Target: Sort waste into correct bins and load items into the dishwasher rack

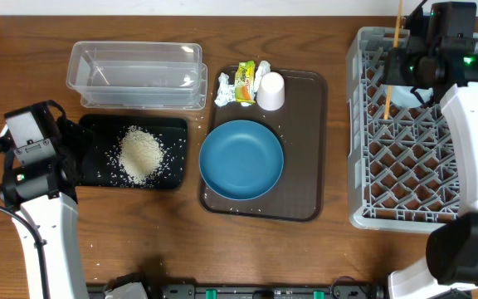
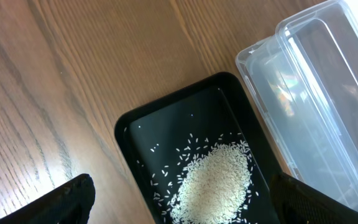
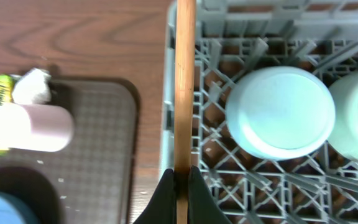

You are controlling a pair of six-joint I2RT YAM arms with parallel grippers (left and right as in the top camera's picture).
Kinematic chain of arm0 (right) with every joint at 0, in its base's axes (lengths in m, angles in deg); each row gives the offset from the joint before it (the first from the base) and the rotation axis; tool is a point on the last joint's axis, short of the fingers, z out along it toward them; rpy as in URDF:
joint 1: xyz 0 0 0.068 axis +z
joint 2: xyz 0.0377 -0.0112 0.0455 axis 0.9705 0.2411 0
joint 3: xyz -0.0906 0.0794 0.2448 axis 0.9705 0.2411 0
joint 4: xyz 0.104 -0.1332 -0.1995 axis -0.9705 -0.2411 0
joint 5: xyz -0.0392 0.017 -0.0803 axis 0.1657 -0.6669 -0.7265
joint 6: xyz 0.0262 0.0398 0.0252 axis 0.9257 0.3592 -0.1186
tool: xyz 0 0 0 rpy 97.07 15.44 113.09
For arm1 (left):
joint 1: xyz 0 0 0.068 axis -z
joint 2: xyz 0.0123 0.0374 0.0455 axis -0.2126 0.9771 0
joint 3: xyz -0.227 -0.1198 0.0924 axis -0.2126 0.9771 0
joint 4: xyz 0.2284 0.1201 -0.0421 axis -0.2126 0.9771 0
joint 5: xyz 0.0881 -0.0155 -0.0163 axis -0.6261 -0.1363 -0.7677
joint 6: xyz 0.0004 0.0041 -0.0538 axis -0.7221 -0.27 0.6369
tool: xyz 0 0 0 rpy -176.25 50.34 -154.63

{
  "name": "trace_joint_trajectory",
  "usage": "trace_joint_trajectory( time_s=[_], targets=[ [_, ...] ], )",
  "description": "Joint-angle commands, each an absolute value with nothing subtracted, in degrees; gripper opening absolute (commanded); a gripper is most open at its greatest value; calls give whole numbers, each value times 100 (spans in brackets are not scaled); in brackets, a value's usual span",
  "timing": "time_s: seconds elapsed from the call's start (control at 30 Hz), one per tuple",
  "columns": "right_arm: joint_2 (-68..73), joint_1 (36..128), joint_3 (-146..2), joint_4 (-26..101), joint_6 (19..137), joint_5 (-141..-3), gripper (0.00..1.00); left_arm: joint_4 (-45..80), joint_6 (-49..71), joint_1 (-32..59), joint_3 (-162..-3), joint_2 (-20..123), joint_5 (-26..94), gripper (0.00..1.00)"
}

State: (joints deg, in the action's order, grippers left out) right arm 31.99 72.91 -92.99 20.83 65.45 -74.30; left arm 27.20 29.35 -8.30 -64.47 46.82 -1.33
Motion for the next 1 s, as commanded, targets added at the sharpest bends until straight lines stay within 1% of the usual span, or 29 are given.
trace_joint_trajectory(
  time_s=[0.0, 0.07, 0.1, 0.13, 0.17, 0.23, 0.3, 0.53, 0.67, 0.7, 0.77, 0.83, 0.97],
  targets=[
    [3466, 7226, -9170, 2061, 6247, -7358, 1, 2742, 2989, -861, -6536, 4715, -163, 92],
    [3627, 7234, -9159, 2063, 6247, -7356, 2, 2742, 2989, -861, -6536, 4715, -163, 91],
    [3686, 7239, -9159, 2063, 6250, -7352, 7, 2742, 2989, -861, -6536, 4715, -163, 92],
    [3767, 7243, -9159, 2061, 6250, -7341, 21, 2742, 2987, -861, -6536, 4715, -163, 92],
    [3820, 7243, -9159, 2061, 6250, -7336, 33, 2742, 2989, -861, -6536, 4715, -163, 91],
    [3892, 7252, -9159, 2061, 6276, -7284, 50, 2742, 2989, -861, -6536, 4715, -163, 91],
    [3896, 7274, -9159, 2061, 6287, -7177, 52, 2742, 2987, -861, -6536, 4715, -163, 92],
    [3730, 7473, -9172, 2092, 6322, -7052, 54, 2742, 2989, -861, -6536, 4715, -163, 92],
    [3662, 7728, -9172, 2437, 6335, -6425, 56, 2742, 2987, -861, -6536, 4715, -163, 92],
    [3662, 7831, -9172, 2618, 6337, -6255, 57, 2742, 2989, -861, -6536, 4717, -163, 92],
    [3665, 8054, -9172, 3005, 6389, -6150, 63, 2742, 2987, -861, -6536, 4717, -163, 91],
    [3675, 8321, -9172, 3464, 6516, -6333, 65, 2742, 2987, -861, -6536, 4720, -163, 92],
    [3798, 8893, -9172, 4264, 6595, -6985, 74, 2742, 2989, -861, -6536, 4722, -163, 92]
  ],
)
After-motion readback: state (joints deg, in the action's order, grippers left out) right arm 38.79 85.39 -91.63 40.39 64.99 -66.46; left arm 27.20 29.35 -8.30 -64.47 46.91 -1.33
